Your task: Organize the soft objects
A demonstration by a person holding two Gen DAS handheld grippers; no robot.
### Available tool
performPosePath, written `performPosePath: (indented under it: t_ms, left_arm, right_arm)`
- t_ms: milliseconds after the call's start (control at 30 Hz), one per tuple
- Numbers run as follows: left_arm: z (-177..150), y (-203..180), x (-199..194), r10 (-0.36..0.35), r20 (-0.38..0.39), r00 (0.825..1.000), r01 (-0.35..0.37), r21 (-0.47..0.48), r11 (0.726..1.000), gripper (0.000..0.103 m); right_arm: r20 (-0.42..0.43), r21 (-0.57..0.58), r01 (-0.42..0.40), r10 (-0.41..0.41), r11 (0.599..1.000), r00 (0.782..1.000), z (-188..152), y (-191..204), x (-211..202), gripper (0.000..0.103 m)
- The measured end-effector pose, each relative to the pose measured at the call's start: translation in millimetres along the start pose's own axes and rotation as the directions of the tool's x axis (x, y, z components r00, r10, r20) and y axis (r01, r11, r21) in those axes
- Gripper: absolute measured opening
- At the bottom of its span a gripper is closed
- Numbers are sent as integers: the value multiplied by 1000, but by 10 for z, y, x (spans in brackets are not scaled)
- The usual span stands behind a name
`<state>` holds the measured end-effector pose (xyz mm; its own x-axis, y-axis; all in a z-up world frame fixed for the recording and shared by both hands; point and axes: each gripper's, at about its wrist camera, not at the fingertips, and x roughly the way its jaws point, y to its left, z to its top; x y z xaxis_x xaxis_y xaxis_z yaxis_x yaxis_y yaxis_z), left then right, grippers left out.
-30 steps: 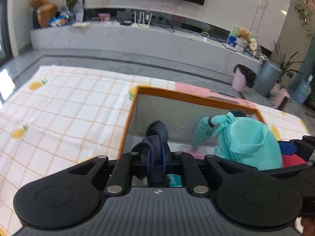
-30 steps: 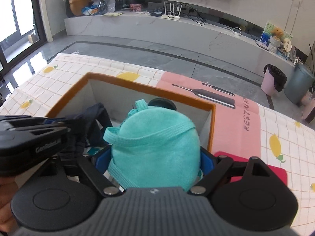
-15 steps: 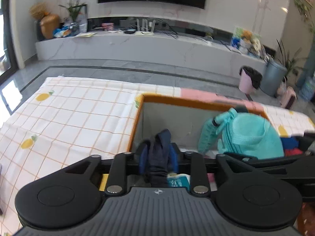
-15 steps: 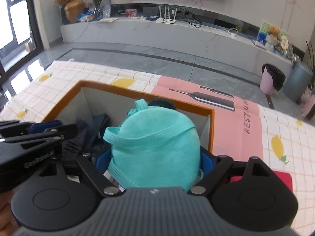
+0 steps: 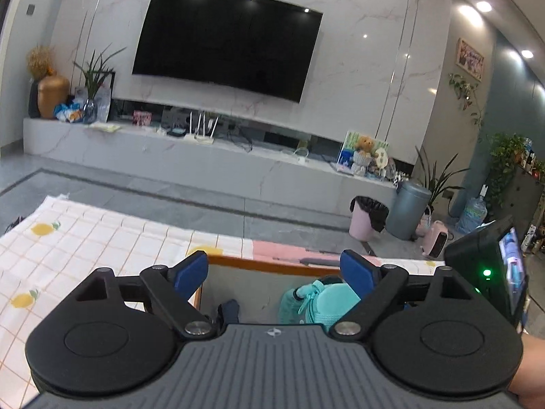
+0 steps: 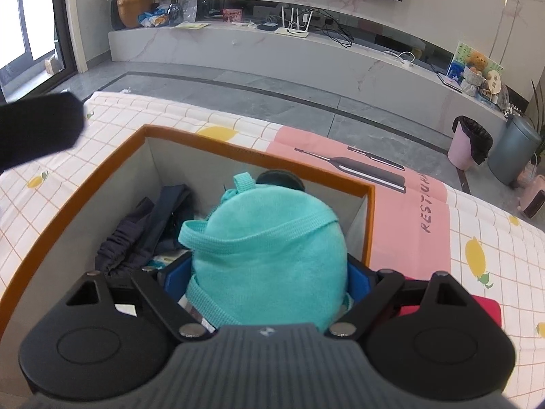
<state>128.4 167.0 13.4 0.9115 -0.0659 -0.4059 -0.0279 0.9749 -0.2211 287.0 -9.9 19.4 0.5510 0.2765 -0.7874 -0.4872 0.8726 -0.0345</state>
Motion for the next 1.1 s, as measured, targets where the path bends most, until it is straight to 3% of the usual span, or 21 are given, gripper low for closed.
performPosePath:
  t_ms: [133, 267, 400, 600, 900, 1100]
  left_arm:
    - [-12, -9, 98, 60, -73, 995, -62, -14, 998, 102]
    - [-3, 10, 39, 40, -99, 994, -42, -14, 999, 102]
    - [-7, -115, -39, 64, -94, 994, -61, 34, 998, 102]
    - [-50, -468, -339, 52, -61, 997, -48, 69, 996, 102]
    - [-373, -1176, -838, 65, 14, 998, -66, 165, 984, 102]
    - [-665, -1500, -855, 70, -24, 997, -64, 185, 981, 102]
  right_arm:
    - [27, 12, -42, 42, 999, 999, -23, -27, -79, 90]
    - [145, -9, -72, 73, 997, 987, -100, -77, -324, 96]
    - [260, -63, -70, 84, 996, 962, -207, -136, -656, 100]
    - [335, -92, -62, 90, 994, 938, -482, -342, -1208, 100]
    - [400, 31, 17, -28, 999, 916, -1308, -625, -1844, 100]
    - [402, 154, -48, -18, 987, 915, -1683, -789, -1898, 100]
